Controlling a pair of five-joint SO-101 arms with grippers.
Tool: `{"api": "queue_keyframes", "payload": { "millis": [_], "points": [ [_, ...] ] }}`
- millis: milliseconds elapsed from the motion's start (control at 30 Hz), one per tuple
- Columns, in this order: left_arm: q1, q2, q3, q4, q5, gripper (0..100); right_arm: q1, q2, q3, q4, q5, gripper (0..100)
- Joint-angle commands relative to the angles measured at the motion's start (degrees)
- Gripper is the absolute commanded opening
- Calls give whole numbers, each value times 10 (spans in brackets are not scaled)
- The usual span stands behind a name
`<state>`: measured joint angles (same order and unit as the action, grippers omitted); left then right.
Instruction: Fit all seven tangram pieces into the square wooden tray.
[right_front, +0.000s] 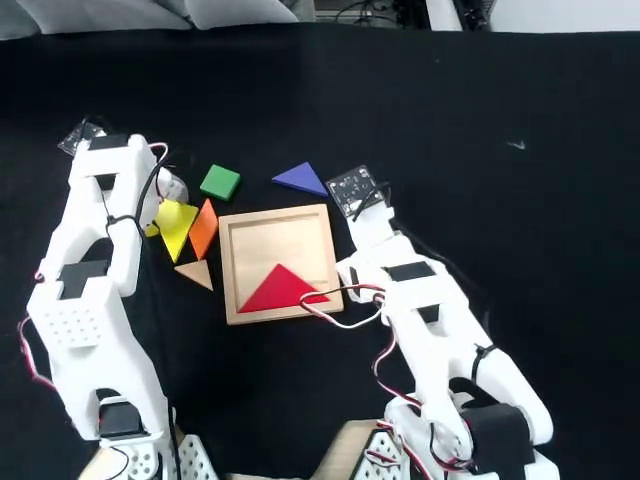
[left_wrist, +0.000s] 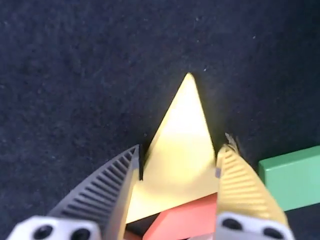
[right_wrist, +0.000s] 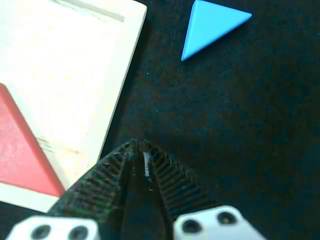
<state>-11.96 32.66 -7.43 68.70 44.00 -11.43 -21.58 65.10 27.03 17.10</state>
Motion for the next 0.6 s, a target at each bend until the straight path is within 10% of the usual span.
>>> {"api": "queue_keyframes", "payload": {
  "millis": [0,267,567],
  "points": [
    [1,1,-50,33,-3,245,9,1,-34,-10,2,11],
    [0,4,-207,168,-37,293,9,1,-34,-10,2,11],
    [22,85,-218,142,-149,291,9,1,-34,-10,2,11]
  ]
}}
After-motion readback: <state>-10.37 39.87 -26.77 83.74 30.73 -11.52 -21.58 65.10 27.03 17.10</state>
